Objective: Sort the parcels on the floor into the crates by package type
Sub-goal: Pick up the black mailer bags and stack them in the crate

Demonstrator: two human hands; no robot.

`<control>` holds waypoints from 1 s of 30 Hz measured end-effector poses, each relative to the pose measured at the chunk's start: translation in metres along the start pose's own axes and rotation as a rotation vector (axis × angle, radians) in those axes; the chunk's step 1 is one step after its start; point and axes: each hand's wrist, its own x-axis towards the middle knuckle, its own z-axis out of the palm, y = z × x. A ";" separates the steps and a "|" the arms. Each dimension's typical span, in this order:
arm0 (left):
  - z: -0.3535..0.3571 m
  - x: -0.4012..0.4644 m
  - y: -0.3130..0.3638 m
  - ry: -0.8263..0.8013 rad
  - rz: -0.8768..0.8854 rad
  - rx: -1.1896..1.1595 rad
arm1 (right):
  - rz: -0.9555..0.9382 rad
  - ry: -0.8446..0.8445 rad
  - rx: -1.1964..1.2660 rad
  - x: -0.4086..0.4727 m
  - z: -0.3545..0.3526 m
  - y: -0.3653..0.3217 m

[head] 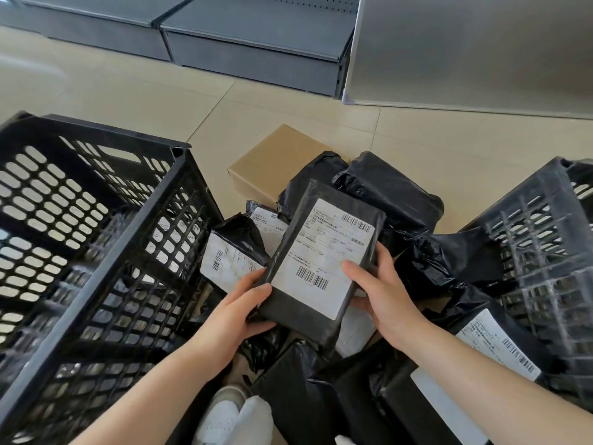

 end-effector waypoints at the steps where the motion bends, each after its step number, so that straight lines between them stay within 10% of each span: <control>1: -0.001 0.000 -0.003 -0.016 -0.034 0.000 | -0.026 0.004 -0.016 0.000 0.001 0.000; 30: -0.122 -0.065 0.147 0.410 0.388 -0.182 | -0.110 -0.250 -0.032 -0.016 0.151 -0.087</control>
